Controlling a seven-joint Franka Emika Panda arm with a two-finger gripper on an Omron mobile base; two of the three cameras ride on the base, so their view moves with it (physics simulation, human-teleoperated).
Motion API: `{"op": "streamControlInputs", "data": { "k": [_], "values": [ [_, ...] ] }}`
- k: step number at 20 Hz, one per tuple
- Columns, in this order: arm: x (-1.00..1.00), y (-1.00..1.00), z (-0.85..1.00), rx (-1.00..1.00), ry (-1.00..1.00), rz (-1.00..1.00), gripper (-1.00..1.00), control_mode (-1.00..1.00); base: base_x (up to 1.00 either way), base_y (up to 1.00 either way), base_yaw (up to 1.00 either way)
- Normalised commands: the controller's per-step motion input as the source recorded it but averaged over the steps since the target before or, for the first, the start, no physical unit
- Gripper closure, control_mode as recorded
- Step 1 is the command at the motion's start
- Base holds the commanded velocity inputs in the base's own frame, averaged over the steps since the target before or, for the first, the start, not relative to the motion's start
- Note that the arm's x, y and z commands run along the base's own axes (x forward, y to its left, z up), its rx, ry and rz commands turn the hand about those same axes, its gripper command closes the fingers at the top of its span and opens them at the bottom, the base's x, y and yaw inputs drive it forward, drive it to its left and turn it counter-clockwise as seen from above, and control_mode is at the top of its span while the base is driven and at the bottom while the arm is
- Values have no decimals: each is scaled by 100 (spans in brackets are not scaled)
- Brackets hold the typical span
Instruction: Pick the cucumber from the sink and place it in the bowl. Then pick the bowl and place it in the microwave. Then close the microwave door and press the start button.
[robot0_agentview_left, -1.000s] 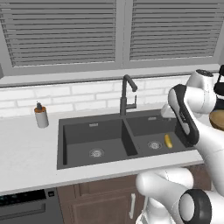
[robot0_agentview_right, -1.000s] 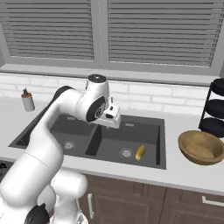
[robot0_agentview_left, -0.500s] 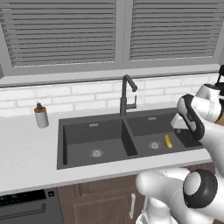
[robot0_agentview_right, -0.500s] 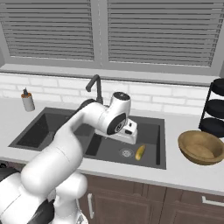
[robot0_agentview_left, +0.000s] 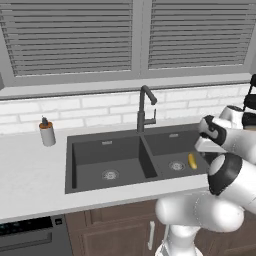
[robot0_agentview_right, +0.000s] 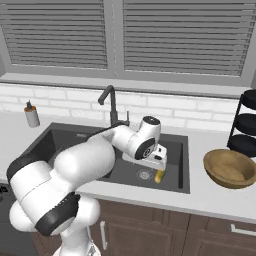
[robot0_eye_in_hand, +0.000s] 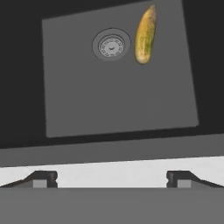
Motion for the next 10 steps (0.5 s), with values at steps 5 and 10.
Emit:
{"op": "streamControlInputs", "data": {
  "k": [5,10],
  "values": [
    [51,-8,-39,0,4,0,-100,-100,0,0,0],
    [52,-6,-40,0,4,0,-100,-100,0,0,0]
  ]
}}
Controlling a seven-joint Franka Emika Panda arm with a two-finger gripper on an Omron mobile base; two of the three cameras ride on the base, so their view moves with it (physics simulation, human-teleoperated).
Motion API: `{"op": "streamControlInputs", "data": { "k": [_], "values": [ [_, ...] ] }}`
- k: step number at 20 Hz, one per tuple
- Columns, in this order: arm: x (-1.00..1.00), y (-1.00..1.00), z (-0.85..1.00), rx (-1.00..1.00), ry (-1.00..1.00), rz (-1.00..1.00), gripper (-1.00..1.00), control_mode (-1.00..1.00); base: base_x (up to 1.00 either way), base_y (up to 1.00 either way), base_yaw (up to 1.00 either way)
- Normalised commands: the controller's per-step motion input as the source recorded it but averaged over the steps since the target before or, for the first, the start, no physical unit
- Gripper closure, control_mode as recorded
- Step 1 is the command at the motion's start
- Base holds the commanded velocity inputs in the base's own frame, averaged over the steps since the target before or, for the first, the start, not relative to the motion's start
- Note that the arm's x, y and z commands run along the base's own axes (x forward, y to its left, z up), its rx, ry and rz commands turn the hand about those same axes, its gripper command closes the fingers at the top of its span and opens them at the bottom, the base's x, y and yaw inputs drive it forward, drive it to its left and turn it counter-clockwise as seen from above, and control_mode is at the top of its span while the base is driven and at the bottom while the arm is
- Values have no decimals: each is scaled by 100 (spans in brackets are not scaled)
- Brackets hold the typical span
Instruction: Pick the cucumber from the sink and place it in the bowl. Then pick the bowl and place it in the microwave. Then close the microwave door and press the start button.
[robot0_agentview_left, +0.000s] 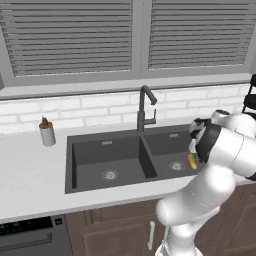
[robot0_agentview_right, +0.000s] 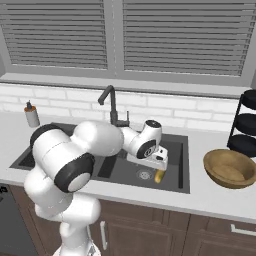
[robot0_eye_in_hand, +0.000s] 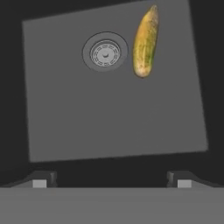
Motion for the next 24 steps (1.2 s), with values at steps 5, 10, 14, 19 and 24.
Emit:
{"op": "streamControlInputs", "data": {
  "k": [5,10,14,19,24],
  "values": [
    [34,-17,-50,0,2,0,-100,-100,0,0,0],
    [33,-17,-37,0,2,0,-100,-100,0,0,0],
    [42,-4,-30,1,0,0,-100,-100,0,0,0],
    [47,0,-41,0,0,0,-100,-100,0,0,0],
    [16,-10,-31,0,0,0,-100,-100,0,0,0]
  ]
}}
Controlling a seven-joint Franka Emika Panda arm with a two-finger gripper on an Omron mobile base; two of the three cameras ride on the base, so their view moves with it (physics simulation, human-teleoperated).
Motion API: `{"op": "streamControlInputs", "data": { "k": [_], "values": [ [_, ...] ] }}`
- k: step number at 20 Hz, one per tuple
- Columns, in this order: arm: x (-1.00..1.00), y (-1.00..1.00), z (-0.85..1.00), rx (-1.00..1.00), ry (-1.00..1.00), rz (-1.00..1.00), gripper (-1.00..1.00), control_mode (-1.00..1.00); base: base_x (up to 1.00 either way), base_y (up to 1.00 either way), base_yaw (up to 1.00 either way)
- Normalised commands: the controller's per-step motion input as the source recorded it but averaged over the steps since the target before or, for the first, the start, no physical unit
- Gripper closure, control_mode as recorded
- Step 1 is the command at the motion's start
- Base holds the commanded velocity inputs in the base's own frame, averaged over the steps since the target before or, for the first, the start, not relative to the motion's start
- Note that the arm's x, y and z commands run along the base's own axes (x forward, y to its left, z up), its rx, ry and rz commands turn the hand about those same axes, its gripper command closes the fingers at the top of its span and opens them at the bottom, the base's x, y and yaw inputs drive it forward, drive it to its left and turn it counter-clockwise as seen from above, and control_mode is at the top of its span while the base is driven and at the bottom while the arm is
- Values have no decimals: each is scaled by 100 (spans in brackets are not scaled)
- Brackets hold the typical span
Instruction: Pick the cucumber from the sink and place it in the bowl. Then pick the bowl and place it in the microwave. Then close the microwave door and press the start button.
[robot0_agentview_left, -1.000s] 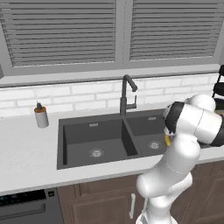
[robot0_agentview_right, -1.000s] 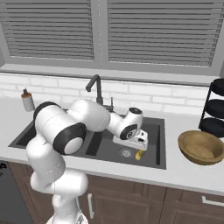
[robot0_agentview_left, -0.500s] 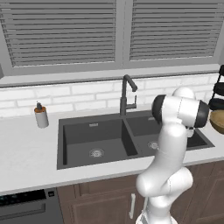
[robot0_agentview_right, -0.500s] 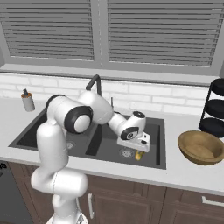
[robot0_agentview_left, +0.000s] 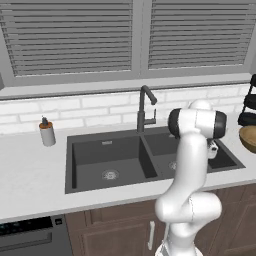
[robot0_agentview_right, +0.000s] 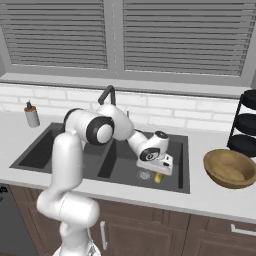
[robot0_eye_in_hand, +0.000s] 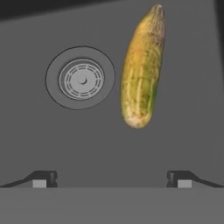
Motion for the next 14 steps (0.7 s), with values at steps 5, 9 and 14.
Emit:
{"op": "streamControlInputs", "data": {
  "k": [5,9,14],
  "values": [
    [22,-6,-28,0,0,0,-100,-100,0,0,0],
    [34,-10,-30,0,0,0,-100,-100,0,0,0],
    [35,-11,-31,0,0,0,-100,-100,0,0,0]
  ]
}}
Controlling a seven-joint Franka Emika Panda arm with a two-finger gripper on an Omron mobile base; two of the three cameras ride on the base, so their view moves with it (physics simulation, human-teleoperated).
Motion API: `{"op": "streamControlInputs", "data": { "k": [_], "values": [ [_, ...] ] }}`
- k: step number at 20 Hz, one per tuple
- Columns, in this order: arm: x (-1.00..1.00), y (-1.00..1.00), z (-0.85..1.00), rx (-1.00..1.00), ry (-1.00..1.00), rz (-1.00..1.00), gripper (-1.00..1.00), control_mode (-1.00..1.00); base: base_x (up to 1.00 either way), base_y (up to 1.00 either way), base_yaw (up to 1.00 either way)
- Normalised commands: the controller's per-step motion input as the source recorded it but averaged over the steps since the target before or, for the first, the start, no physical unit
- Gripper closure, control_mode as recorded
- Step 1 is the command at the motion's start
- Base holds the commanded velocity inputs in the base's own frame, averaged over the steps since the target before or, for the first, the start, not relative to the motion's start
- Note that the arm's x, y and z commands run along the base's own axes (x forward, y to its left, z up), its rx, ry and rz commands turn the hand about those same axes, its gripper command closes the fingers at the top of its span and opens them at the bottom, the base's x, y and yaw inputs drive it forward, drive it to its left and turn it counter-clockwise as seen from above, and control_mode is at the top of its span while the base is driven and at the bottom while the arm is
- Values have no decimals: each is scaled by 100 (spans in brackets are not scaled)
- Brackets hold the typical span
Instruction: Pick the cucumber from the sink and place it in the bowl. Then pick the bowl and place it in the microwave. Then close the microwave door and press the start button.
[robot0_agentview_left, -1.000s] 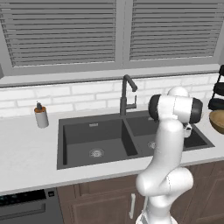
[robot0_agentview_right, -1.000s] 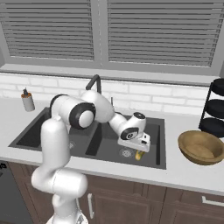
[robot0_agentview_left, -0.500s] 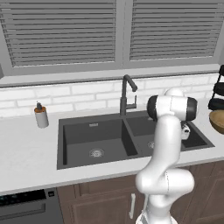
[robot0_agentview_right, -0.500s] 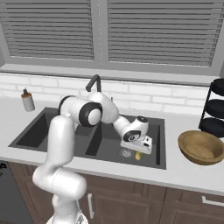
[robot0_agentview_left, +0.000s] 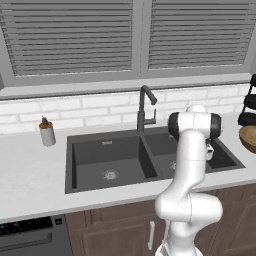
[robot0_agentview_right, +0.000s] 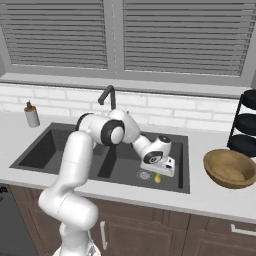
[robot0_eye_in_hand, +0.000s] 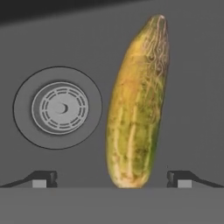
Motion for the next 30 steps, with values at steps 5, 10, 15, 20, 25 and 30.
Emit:
{"op": "streamControlInputs", "data": {
  "k": [5,10,15,20,25,30],
  "values": [
    [41,-6,-30,0,0,0,-100,-100,0,0,0],
    [23,-11,-37,0,0,0,-100,-100,0,0,0],
    [18,0,-39,-2,0,0,100,-100,0,0,0],
    [-10,1,1,-3,2,0,100,-100,0,0,0],
    [-63,7,72,-1,-4,0,100,-100,0,0,0],
    [-36,2,100,0,0,0,100,-100,0,0,0]
  ]
}}
